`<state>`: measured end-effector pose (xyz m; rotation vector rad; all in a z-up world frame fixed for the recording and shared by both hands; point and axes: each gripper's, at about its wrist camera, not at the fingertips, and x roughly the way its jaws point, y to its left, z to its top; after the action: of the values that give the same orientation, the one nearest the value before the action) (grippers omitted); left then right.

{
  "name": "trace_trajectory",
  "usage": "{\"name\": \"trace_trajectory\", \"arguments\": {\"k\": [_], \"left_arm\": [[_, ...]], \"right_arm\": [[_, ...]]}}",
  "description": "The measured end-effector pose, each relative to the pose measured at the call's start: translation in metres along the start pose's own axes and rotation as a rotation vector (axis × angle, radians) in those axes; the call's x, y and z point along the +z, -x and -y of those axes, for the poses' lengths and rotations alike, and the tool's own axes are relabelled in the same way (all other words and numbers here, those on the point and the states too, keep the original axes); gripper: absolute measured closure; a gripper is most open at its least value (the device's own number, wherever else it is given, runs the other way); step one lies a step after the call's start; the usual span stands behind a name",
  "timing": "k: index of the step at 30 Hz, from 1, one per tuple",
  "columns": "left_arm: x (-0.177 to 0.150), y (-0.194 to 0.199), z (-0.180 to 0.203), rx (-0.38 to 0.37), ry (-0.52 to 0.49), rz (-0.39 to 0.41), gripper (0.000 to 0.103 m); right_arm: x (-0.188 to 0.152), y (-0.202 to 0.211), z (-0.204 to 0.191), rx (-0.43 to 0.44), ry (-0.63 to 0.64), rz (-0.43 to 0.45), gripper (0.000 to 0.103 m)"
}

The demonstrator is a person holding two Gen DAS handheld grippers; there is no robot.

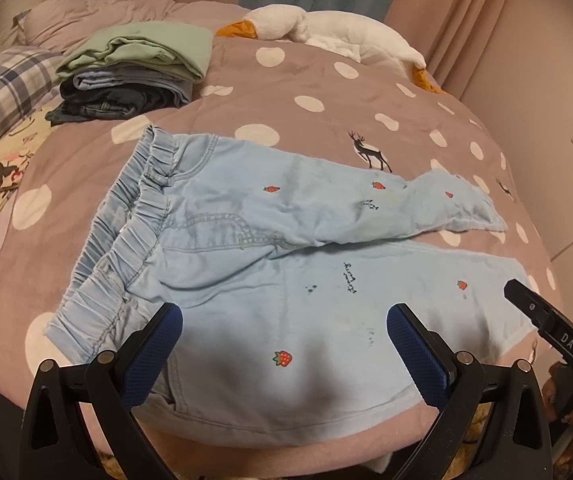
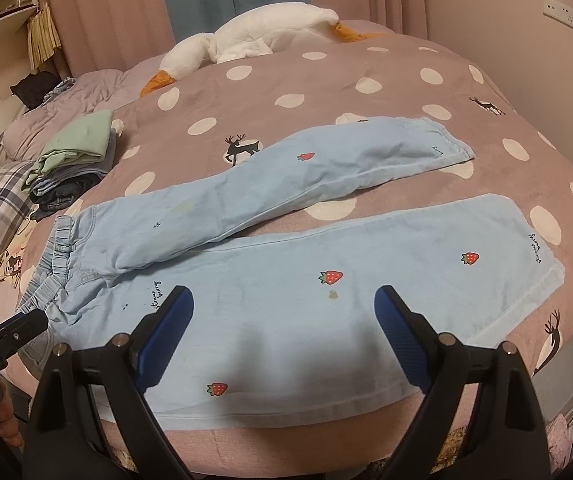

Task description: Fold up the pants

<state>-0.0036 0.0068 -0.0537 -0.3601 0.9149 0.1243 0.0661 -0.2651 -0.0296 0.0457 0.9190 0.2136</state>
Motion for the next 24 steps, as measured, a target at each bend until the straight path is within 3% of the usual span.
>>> {"name": "trace_trajectory", "arguments": {"k": [9, 13, 15, 18, 20, 21, 23, 24], "left_arm": [[0.011, 0.013, -0.029, 0.027, 0.073, 0.072, 0.005], [0.016, 0.013, -0.069, 0.128, 0.15, 0.095, 0.005], [0.013, 0.003, -0.091, 0.181, 0.191, 0.07, 0.006], [0.0, -0.025, -0.123, 0.153, 0.281, -0.032, 0.023], [-0.008, -0.041, -0.134, 0.081, 0.35, -0.096, 0.044], [-0.012, -0.048, -0.14, 0.032, 0.384, -0.107, 0.048], [-0.015, -0.054, -0.144, -0.014, 0.422, -0.102, 0.073], [-0.014, -0.056, -0.145, -0.033, 0.431, -0.103, 0.079]], "right_arm": [[0.003, -0.001, 0.014, -0.031, -0.026, 0.011, 0.011], [0.004, -0.004, 0.035, -0.072, -0.058, 0.015, 0.011], [0.006, -0.005, 0.054, -0.124, -0.09, 0.023, 0.011], [0.007, -0.012, 0.096, -0.185, -0.177, 0.001, 0.011], [0.005, -0.015, 0.127, -0.246, -0.241, -0.011, 0.011], [0.003, -0.017, 0.143, -0.277, -0.271, -0.017, 0.011], [-0.002, -0.021, 0.179, -0.333, -0.338, -0.042, 0.012], [-0.004, -0.023, 0.196, -0.353, -0.368, -0.052, 0.015]]}}
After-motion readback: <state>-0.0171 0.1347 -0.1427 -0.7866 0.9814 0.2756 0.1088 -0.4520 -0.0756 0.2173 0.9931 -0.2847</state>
